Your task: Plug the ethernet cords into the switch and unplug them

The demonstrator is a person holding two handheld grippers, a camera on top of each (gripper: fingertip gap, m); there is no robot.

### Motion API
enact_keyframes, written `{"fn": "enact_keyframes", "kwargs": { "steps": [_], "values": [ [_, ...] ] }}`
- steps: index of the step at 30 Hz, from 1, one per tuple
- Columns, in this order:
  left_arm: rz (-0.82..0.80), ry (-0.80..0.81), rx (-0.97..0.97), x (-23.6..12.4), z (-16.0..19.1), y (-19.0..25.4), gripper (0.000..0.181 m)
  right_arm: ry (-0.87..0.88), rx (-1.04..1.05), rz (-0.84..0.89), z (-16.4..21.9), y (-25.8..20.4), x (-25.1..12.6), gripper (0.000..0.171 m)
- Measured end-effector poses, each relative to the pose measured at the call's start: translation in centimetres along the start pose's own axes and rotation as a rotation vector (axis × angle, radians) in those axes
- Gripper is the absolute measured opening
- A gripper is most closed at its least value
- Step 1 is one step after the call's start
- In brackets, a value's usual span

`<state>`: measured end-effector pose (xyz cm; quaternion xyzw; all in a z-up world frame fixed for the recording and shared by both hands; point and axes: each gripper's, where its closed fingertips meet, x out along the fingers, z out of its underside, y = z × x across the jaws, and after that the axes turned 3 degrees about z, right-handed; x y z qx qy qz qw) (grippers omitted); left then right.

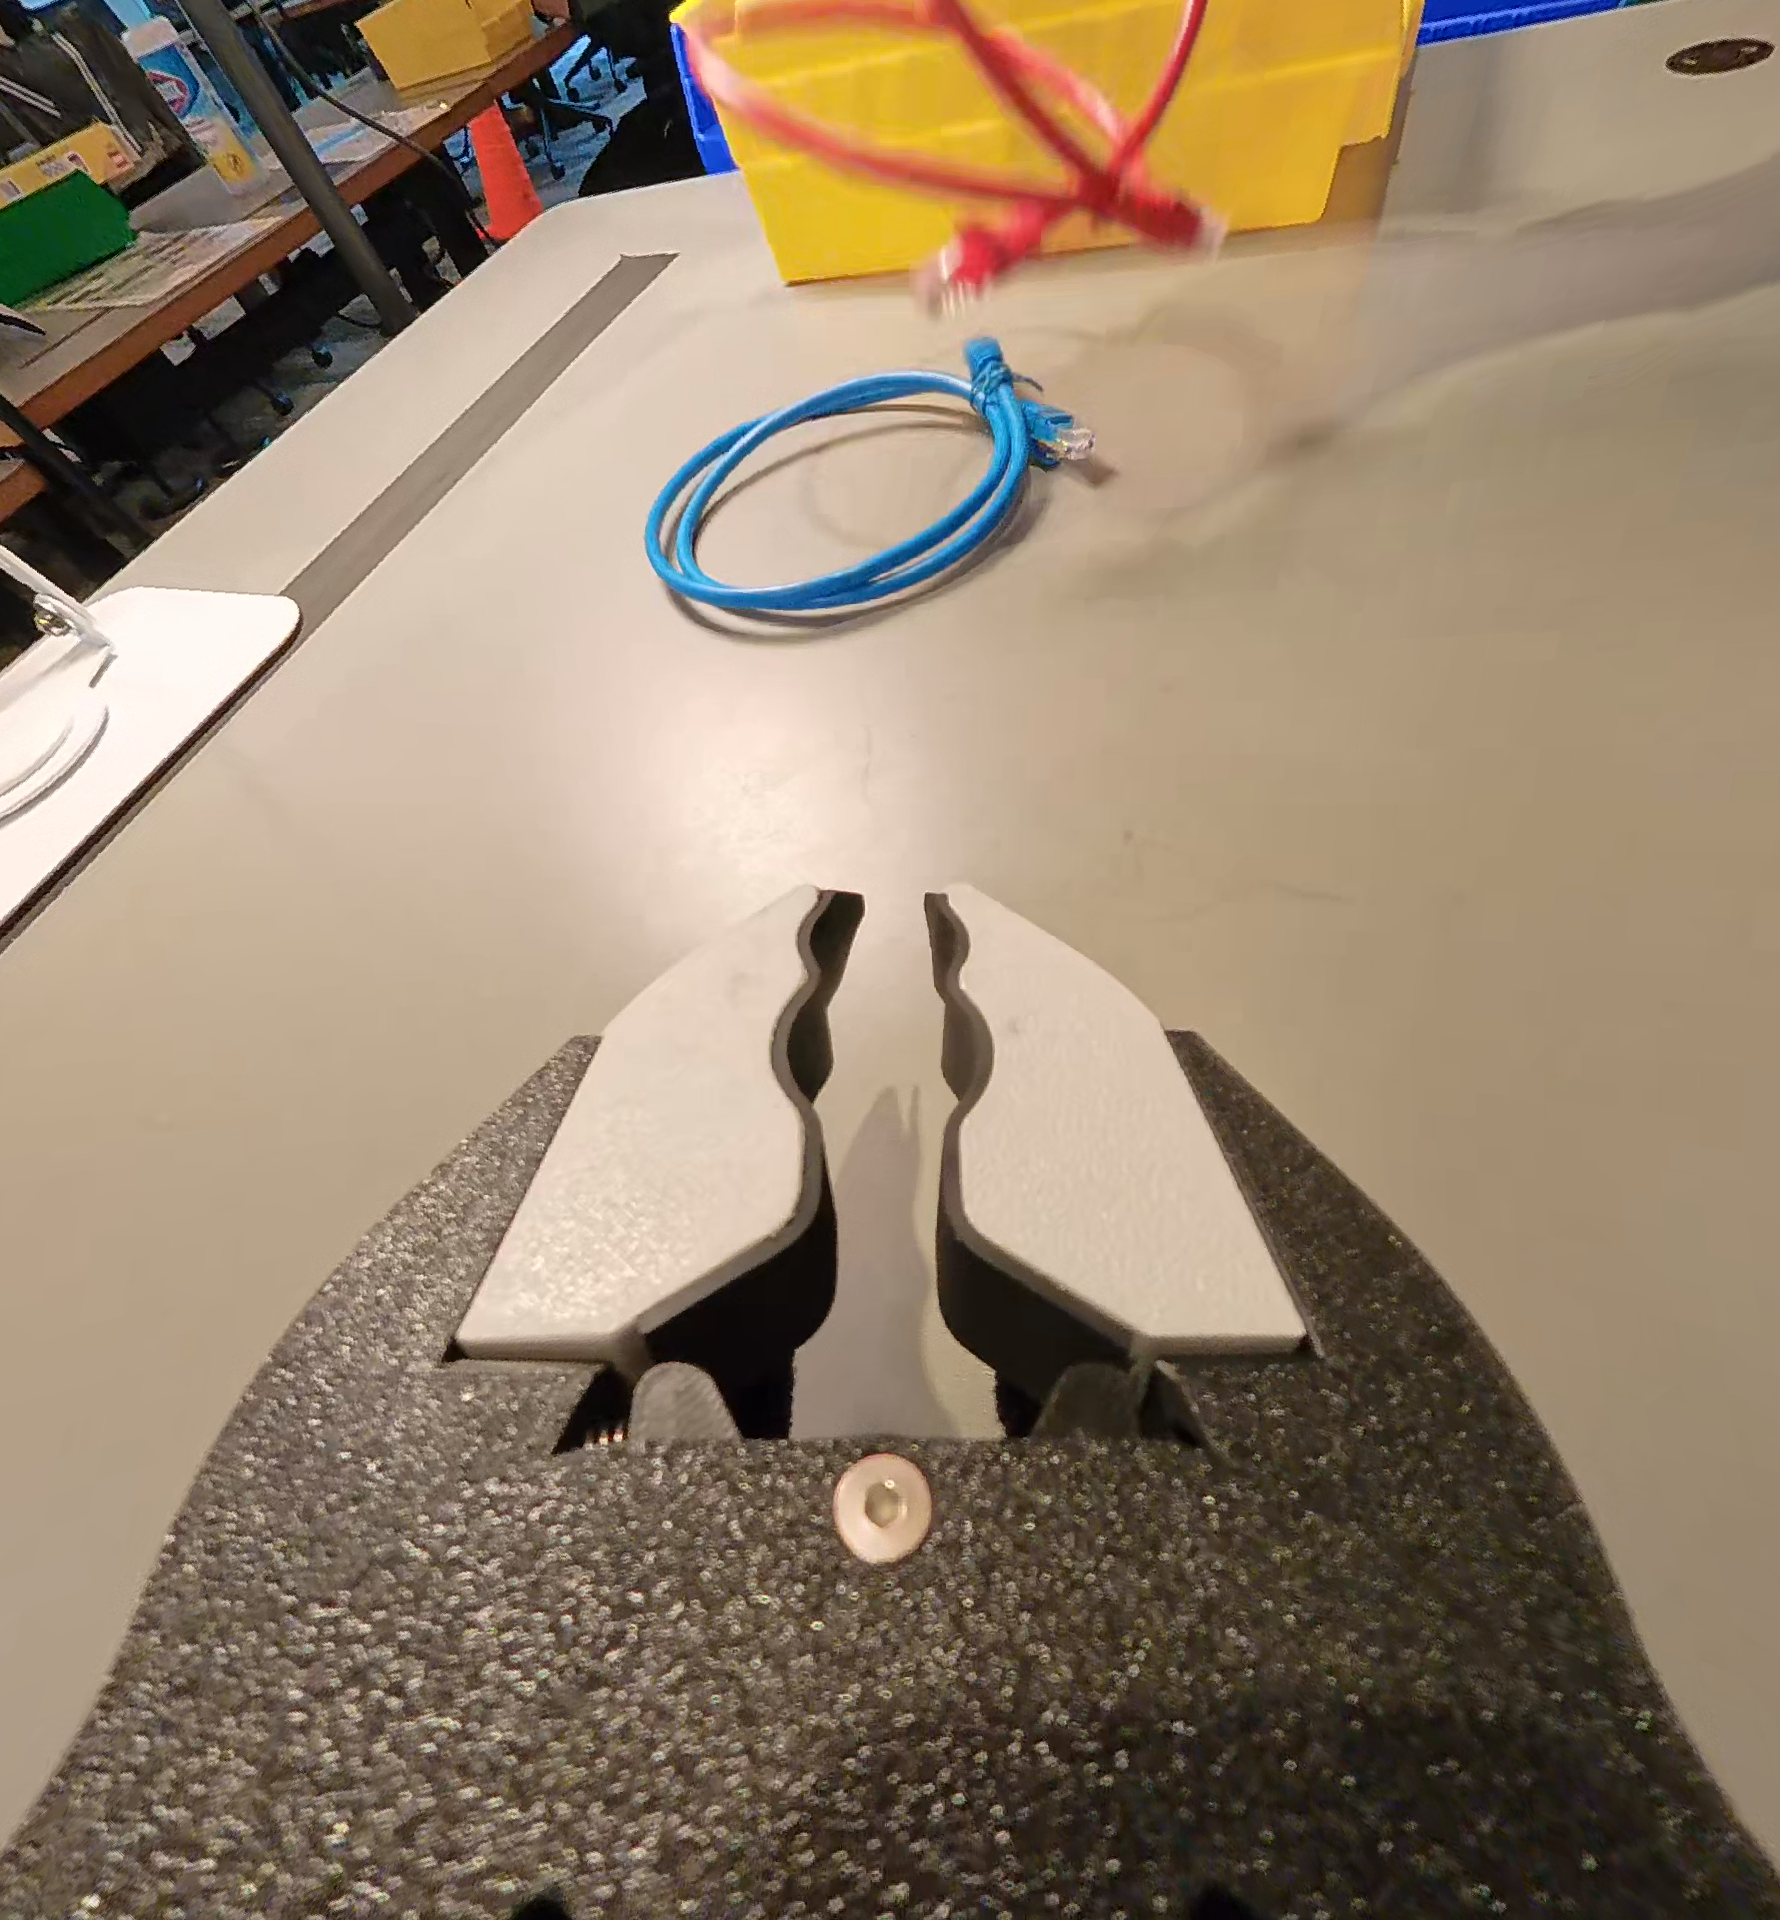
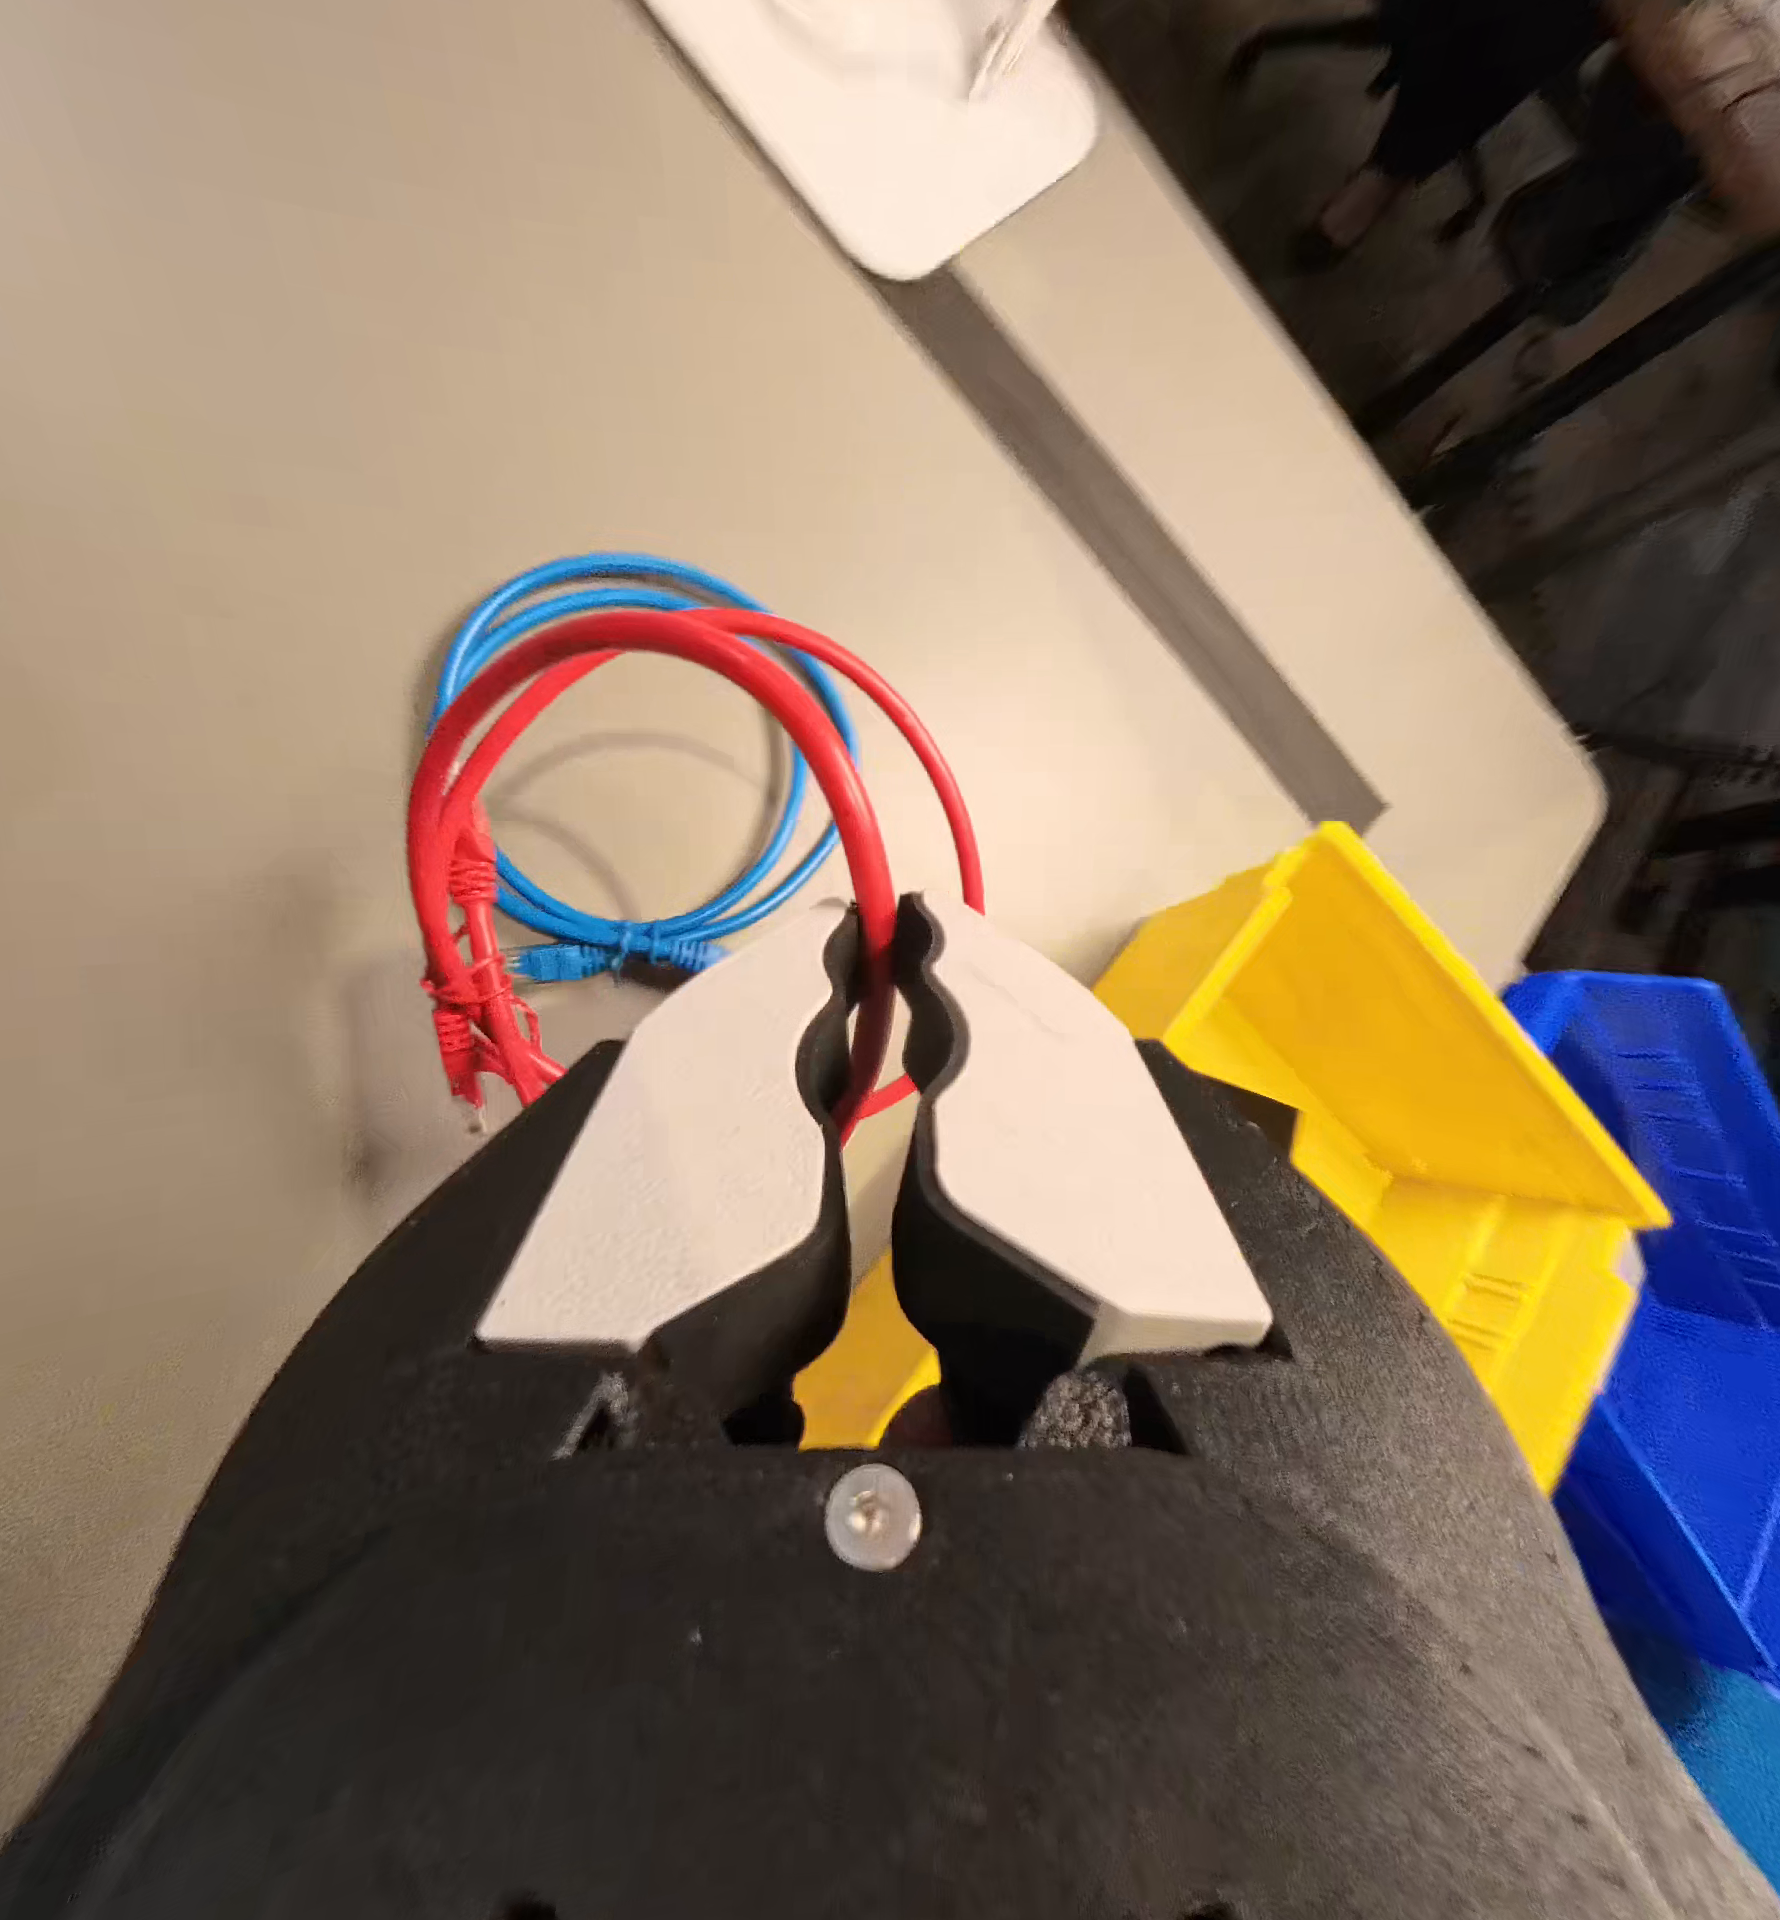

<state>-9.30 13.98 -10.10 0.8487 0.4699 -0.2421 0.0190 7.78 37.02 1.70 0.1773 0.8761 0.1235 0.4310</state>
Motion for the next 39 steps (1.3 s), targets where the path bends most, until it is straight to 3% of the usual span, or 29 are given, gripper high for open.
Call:
{"fn": "enact_keyframes", "kwargs": {
  "steps": [7, 11, 16, 22, 26, 29, 34, 39],
  "values": [
    [0.002, -0.001, 0.003, 0.0, 0.0, 0.0, 0.017, 0.056, -0.015, 0.325, 0.5, 10.4, -11.8, 0.006],
    [0.001, -0.006, 0.008, 0.1, 0.0, 0.1, 0.017, 0.016, -0.182, 0.458, 3.4, 14.7, -14.4, 0.007],
    [-0.003, -0.009, 0.009, 0.1, 0.0, 0.1, 0.016, -0.035, -0.258, 0.310, 10.0, 13.6, -9.8, 0.006],
    [-0.008, -0.017, 0.009, 0.2, 0.1, 0.0, 0.016, -0.231, -0.208, 0.103, 17.8, 11.2, -3.8, 0.007],
    [-0.007, -0.014, 0.007, 0.2, 0.1, 0.0, 0.016, -0.334, -0.158, 0.099, 19.8, 12.3, -2.4, 0.028],
    [-0.005, -0.003, -0.004, 0.0, 0.0, -0.1, 0.016, -0.347, -0.168, 0.110, 19.1, 13.0, -3.0, 0.039],
    [0.004, 0.017, -0.029, -0.2, -0.2, -0.2, 0.016, -0.248, -0.167, 0.150, 14.1, 12.4, -4.1, 0.039],
    [0.015, 0.048, -0.066, -0.5, -0.6, -0.3, 0.016, -0.099, -0.256, -0.076, 7.4, 2.6, -0.6, 0.040]
  ]
}}
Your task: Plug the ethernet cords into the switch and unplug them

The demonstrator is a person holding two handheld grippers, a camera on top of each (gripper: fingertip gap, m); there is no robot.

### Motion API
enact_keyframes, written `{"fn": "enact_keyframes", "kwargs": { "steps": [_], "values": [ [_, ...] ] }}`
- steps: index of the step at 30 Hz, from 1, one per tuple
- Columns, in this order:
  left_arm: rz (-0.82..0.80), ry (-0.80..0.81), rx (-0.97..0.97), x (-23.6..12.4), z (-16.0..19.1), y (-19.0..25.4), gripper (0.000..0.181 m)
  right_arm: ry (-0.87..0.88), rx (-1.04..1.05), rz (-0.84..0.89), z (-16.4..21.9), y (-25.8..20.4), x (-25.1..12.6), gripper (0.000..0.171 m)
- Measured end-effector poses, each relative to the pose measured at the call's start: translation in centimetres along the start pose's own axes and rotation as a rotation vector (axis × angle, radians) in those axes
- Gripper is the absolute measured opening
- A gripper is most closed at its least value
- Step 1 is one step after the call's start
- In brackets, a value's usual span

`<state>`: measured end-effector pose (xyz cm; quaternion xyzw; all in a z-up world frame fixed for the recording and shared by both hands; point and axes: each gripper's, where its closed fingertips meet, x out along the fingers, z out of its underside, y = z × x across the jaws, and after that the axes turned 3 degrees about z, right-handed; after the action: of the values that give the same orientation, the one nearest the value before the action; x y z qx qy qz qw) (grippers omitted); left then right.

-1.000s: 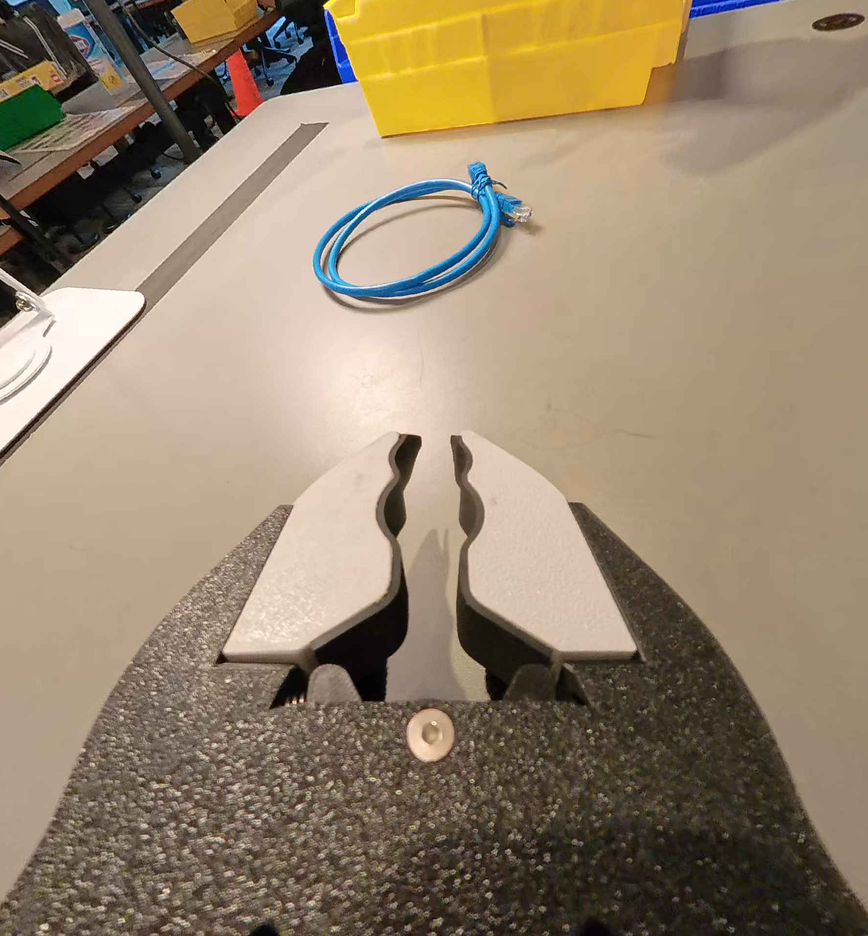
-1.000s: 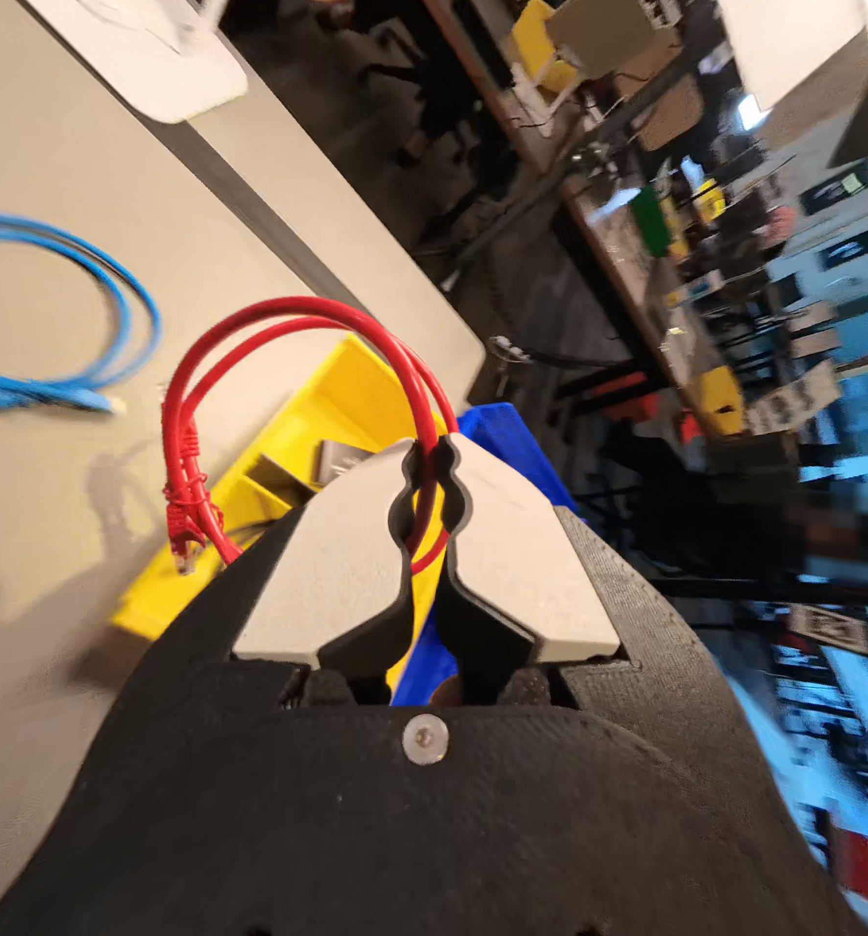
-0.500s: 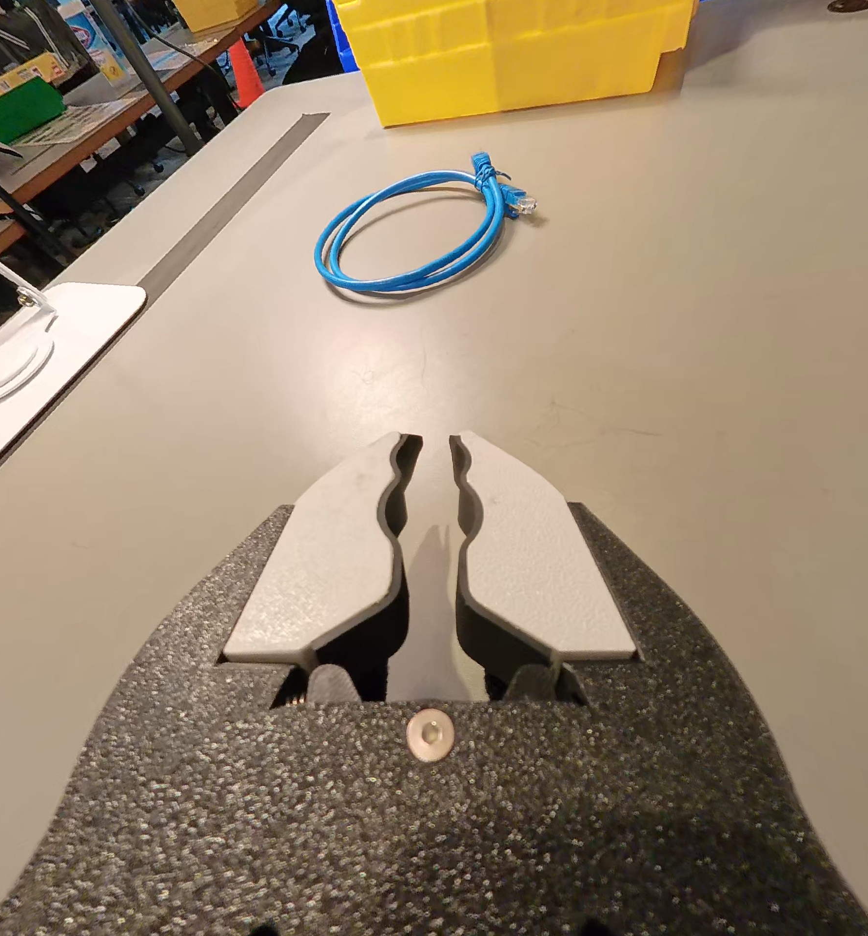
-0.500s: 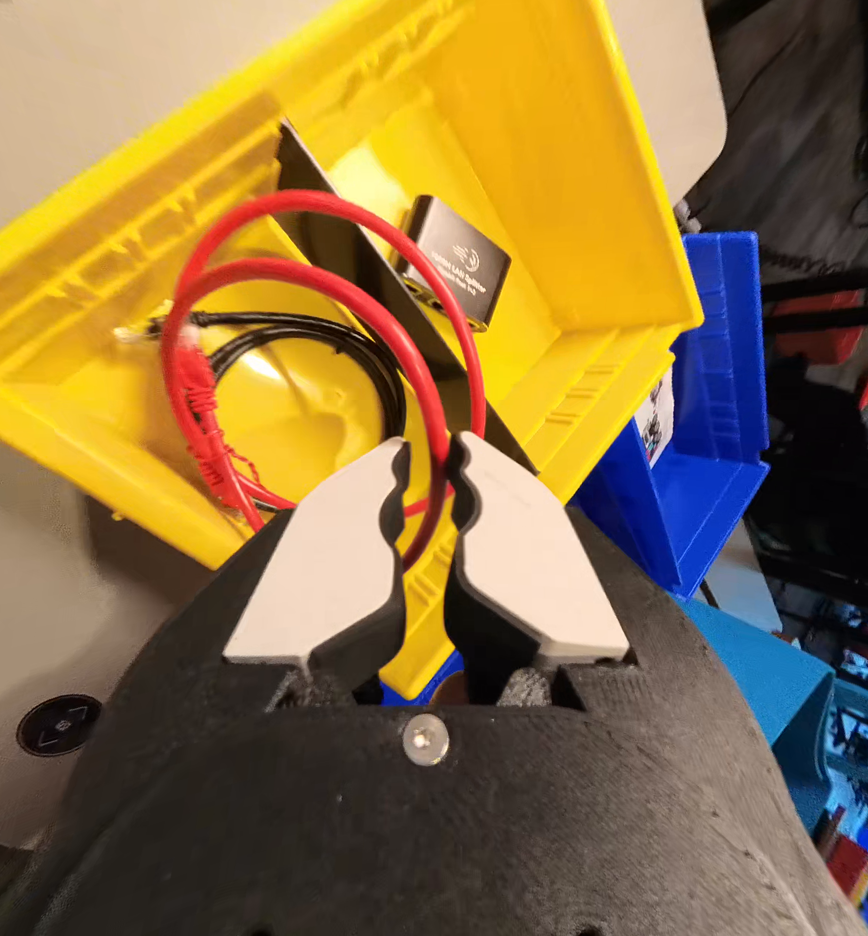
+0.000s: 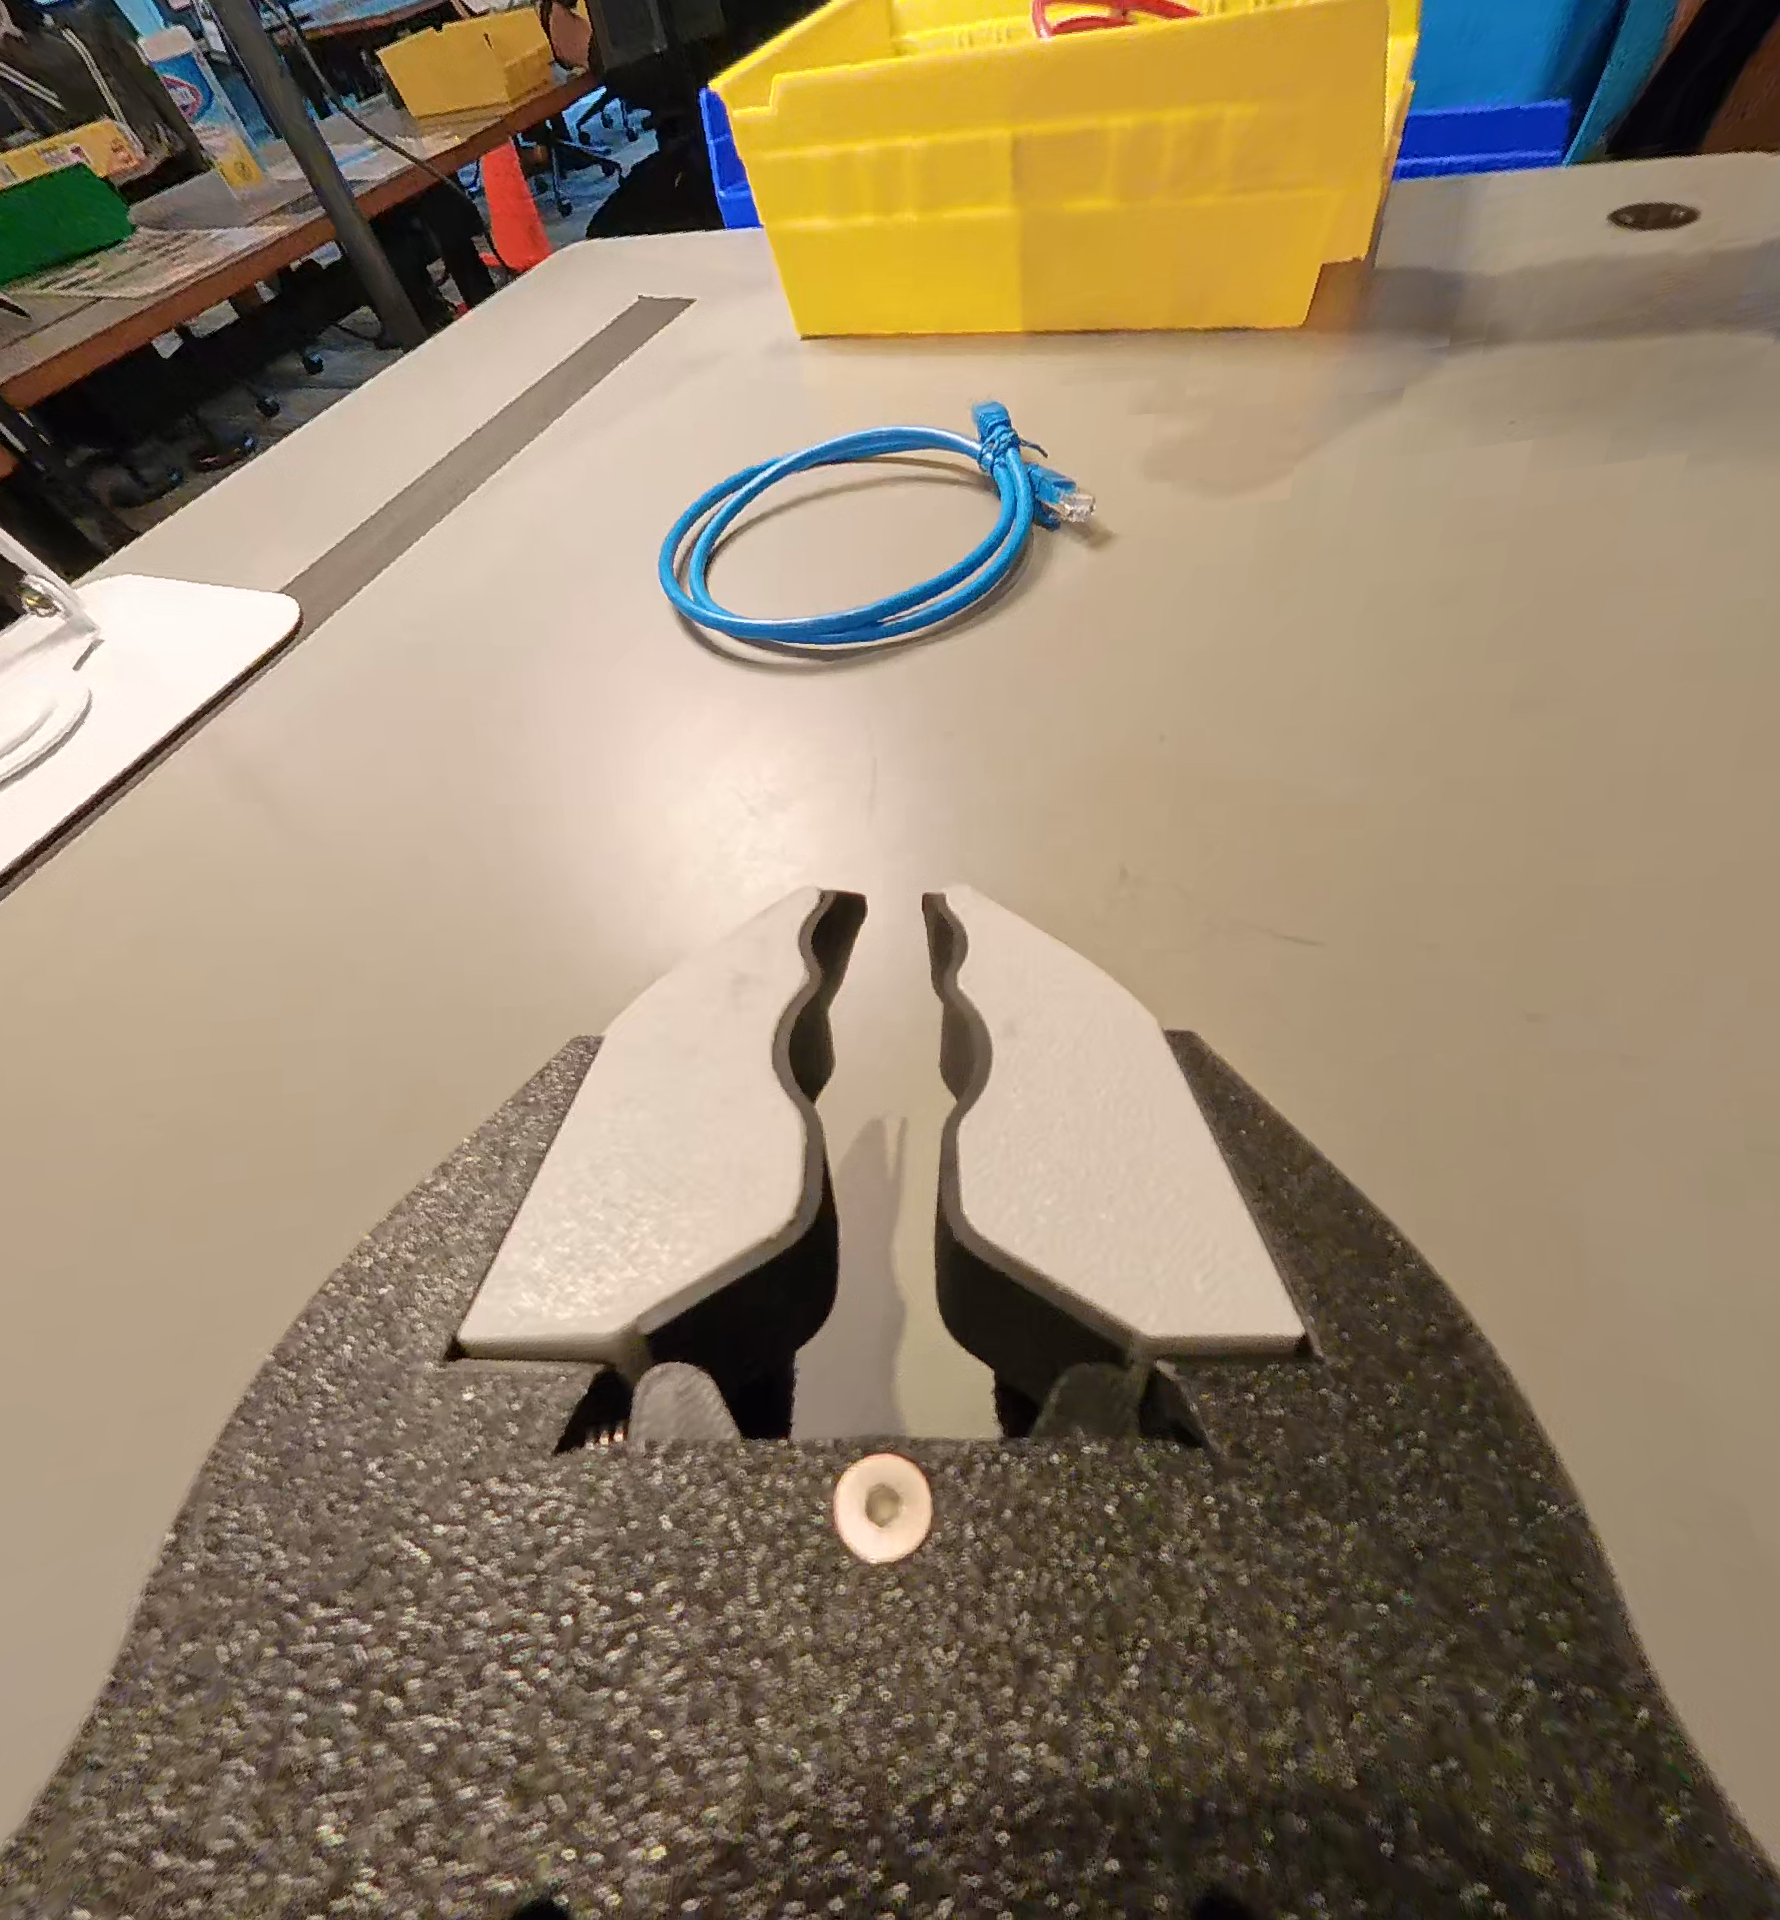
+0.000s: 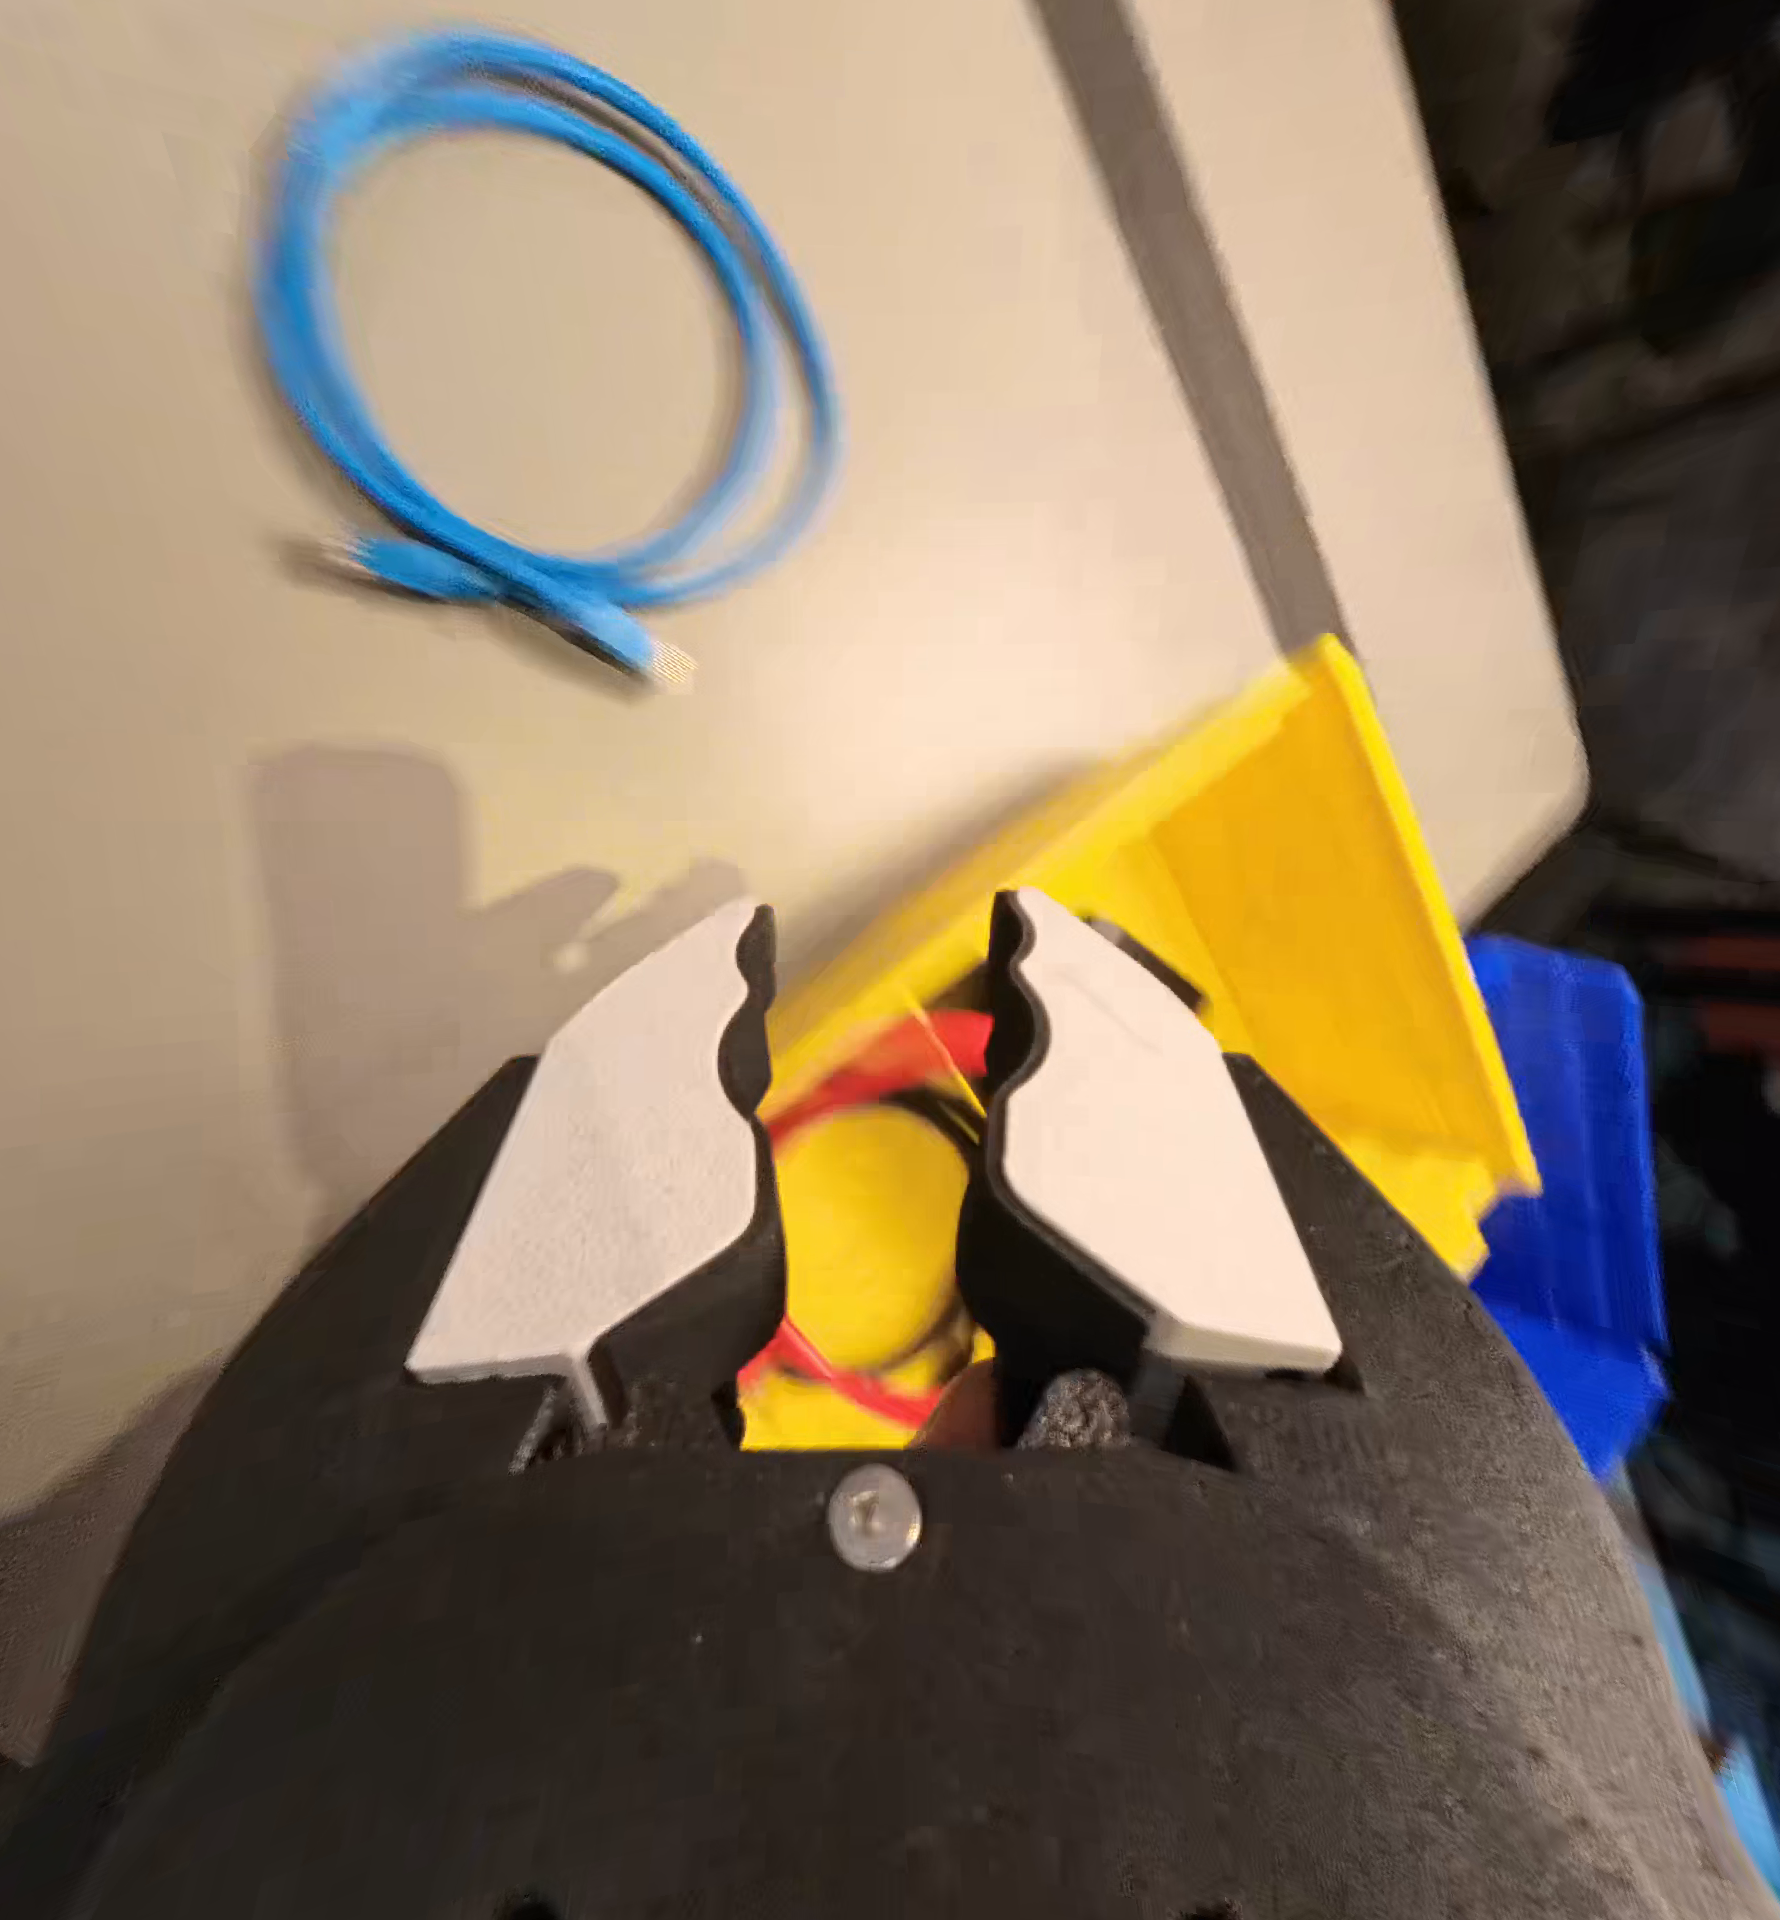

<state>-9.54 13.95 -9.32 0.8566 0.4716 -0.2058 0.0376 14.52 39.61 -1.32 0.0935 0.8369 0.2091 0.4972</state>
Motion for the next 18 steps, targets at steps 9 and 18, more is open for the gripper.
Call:
{"fn": "enact_keyframes", "kwargs": {
  "steps": [9, 18],
  "values": [
    [-0.009, -0.011, 0.018, 0.0, 0.2, 0.0, 0.016, 0.021, -0.554, -0.342, -6.4, -12.4, 8.4, 0.052],
    [-0.004, -0.002, 0.031, -0.2, -0.3, 0.3, 0.016, -0.208, -0.679, -0.452, -2.7, -11.7, 12.1, 0.057]
  ]
}}
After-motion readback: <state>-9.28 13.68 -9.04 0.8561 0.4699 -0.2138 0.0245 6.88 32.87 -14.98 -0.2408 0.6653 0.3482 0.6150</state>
